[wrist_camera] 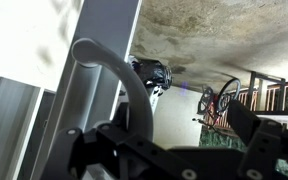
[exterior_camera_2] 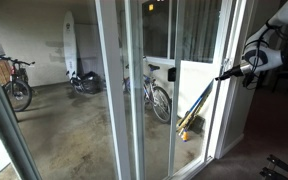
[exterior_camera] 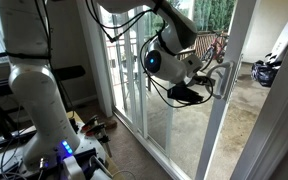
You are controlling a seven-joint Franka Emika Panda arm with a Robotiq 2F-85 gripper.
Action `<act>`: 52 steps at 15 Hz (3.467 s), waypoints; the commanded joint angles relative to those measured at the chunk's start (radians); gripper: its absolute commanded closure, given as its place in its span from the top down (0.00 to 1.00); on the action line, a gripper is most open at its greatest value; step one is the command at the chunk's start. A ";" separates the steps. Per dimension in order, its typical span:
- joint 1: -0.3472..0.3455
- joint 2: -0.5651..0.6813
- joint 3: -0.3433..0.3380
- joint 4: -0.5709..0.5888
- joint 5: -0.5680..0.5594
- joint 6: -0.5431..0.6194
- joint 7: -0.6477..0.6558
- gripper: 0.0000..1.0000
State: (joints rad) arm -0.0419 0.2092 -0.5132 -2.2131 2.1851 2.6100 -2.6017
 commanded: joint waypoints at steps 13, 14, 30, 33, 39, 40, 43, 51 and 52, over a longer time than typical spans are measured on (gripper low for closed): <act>0.580 0.013 -0.365 -0.061 0.113 0.019 0.003 1.00; 0.625 0.028 -0.406 -0.065 0.166 0.010 0.003 1.00; 1.092 0.129 -0.874 -0.244 0.428 -0.135 0.022 1.00; 1.145 0.142 -0.912 -0.276 0.428 -0.138 0.029 1.00; 1.158 0.128 -0.887 -0.293 0.427 -0.106 0.005 1.00; 1.158 0.129 -0.887 -0.292 0.426 -0.106 0.005 1.00; 1.158 0.129 -0.889 -0.292 0.426 -0.106 0.005 1.00; 1.140 0.117 -0.930 -0.328 0.373 -0.161 -0.001 1.00; 1.135 0.106 -0.946 -0.336 0.355 -0.168 -0.001 1.00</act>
State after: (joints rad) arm 1.1106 0.3383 -1.4137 -2.5124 2.5873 2.4988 -2.5969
